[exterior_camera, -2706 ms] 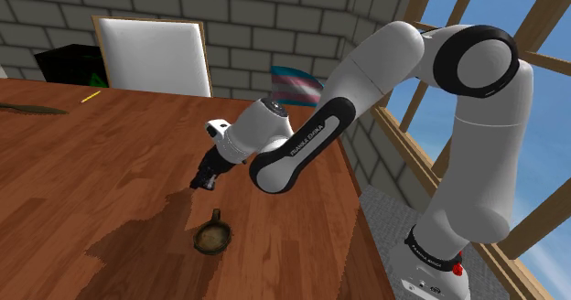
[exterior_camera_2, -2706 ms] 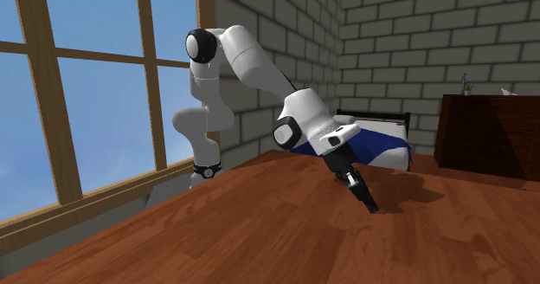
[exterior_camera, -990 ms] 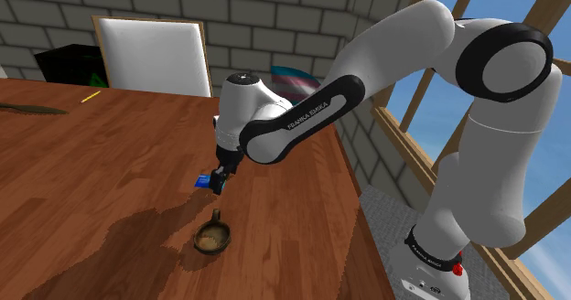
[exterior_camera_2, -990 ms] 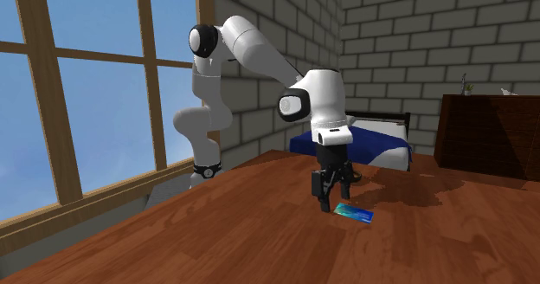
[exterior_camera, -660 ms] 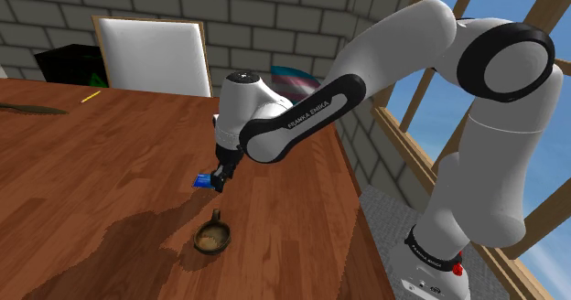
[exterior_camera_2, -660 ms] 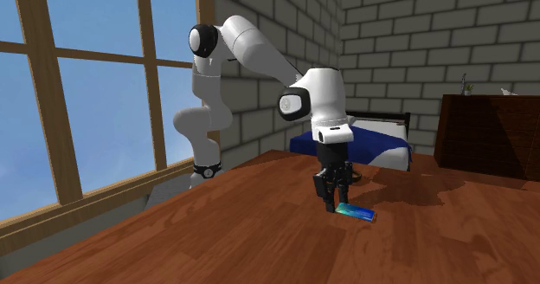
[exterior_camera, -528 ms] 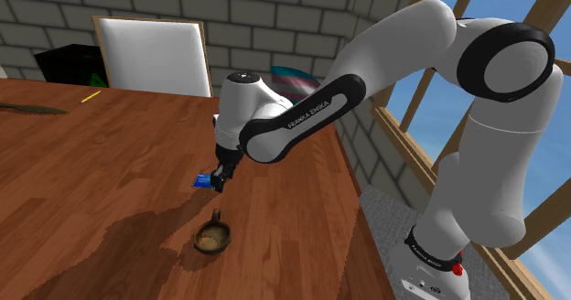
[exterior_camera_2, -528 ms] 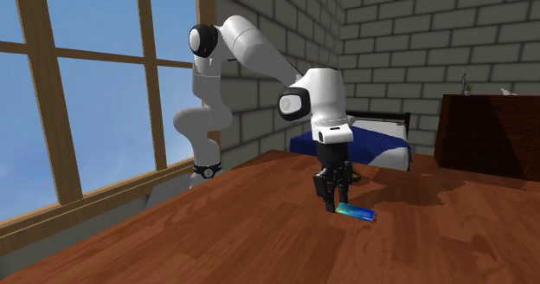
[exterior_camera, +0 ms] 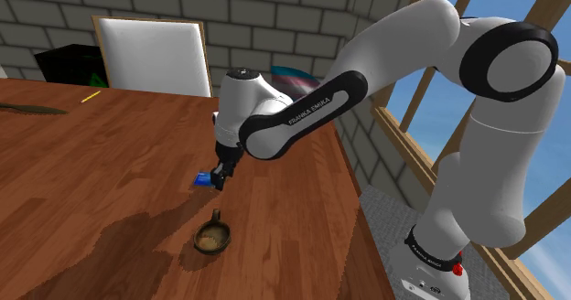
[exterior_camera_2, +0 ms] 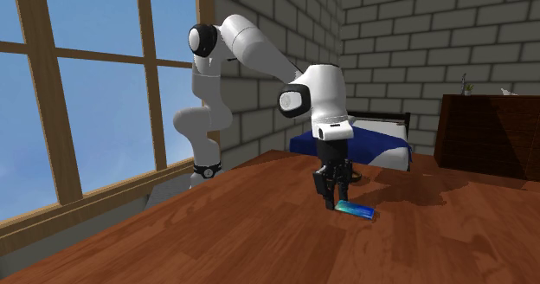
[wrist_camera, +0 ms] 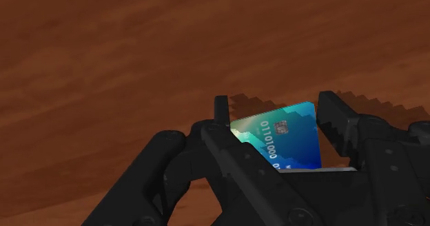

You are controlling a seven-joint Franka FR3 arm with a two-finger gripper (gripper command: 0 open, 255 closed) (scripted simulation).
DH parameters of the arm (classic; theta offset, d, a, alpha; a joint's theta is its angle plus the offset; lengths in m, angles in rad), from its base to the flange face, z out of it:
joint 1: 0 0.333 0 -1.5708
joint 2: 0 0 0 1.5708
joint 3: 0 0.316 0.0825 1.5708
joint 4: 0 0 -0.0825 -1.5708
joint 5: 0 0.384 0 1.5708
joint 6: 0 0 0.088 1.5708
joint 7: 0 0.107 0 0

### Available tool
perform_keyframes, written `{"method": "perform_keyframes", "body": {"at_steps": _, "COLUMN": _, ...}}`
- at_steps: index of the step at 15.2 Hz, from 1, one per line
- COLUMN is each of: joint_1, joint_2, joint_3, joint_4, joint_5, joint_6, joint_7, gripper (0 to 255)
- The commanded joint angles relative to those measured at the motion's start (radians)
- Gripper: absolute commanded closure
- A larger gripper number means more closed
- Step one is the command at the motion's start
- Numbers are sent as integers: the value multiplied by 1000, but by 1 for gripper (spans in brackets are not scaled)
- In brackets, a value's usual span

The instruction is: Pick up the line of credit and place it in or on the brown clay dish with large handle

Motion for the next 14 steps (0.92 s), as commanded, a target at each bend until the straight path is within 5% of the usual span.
{"method": "perform_keyframes", "body": {"at_steps": 1, "joint_1": -1, "joint_2": -16, "joint_3": 1, "joint_4": 6, "joint_5": 4, "joint_6": -23, "joint_7": -3, "gripper": 255}}
{"method": "perform_keyframes", "body": {"at_steps": 14, "joint_1": -4, "joint_2": -99, "joint_3": 5, "joint_4": 84, "joint_5": 23, "joint_6": -183, "joint_7": -18, "gripper": 255}}
